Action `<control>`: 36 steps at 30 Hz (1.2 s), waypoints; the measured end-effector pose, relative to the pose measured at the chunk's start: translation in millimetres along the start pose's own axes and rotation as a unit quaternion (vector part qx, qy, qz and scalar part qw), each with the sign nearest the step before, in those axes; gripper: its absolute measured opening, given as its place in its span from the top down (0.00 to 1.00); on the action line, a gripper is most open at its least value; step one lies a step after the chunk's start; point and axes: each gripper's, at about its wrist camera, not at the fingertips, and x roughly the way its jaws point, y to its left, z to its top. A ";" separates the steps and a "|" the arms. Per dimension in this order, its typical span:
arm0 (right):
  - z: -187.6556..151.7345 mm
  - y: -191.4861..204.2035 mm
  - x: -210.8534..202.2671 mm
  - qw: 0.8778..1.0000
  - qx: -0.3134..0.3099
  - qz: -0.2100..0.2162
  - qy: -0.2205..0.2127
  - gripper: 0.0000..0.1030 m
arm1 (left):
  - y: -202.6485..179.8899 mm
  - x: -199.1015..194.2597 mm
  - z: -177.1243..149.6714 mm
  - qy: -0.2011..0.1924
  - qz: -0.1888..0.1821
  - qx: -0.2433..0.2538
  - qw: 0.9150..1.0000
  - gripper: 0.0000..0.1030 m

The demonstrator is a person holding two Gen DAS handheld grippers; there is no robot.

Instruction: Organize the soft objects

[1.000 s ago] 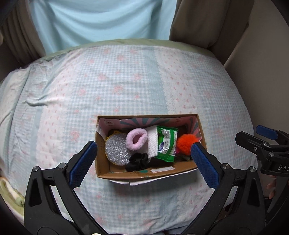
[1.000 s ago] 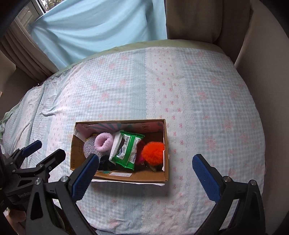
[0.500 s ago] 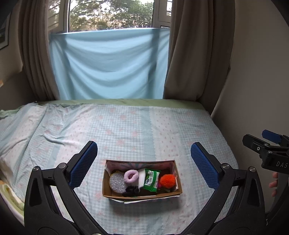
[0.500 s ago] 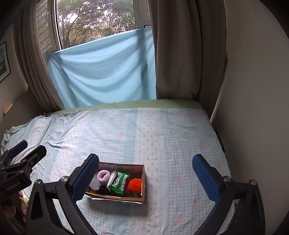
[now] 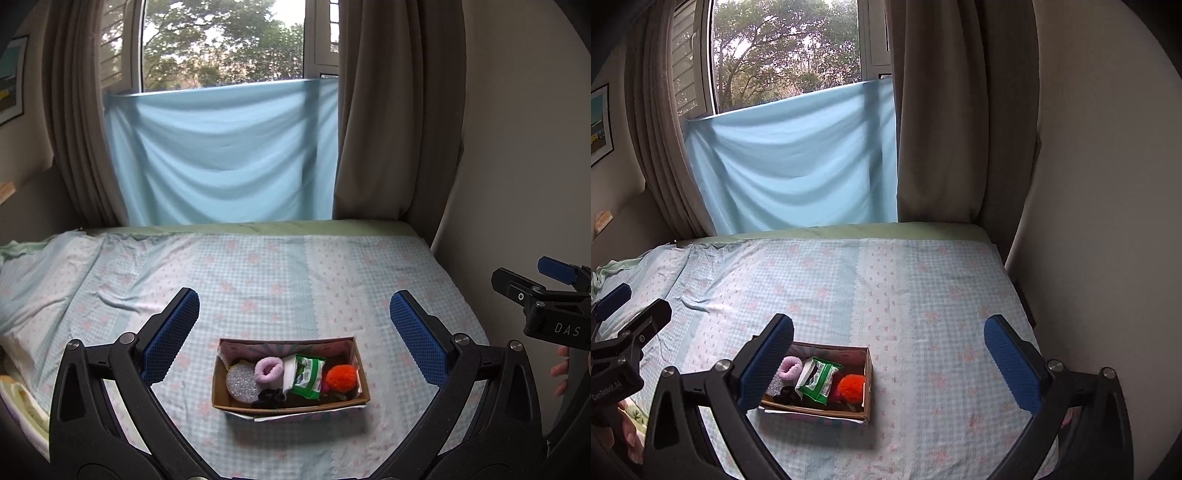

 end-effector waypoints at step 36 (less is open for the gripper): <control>7.8 -4.6 9.8 1.000 0.004 -0.001 -0.008 0.00 | 4.9 9.5 4.8 0.001 0.011 0.002 1.000 0.00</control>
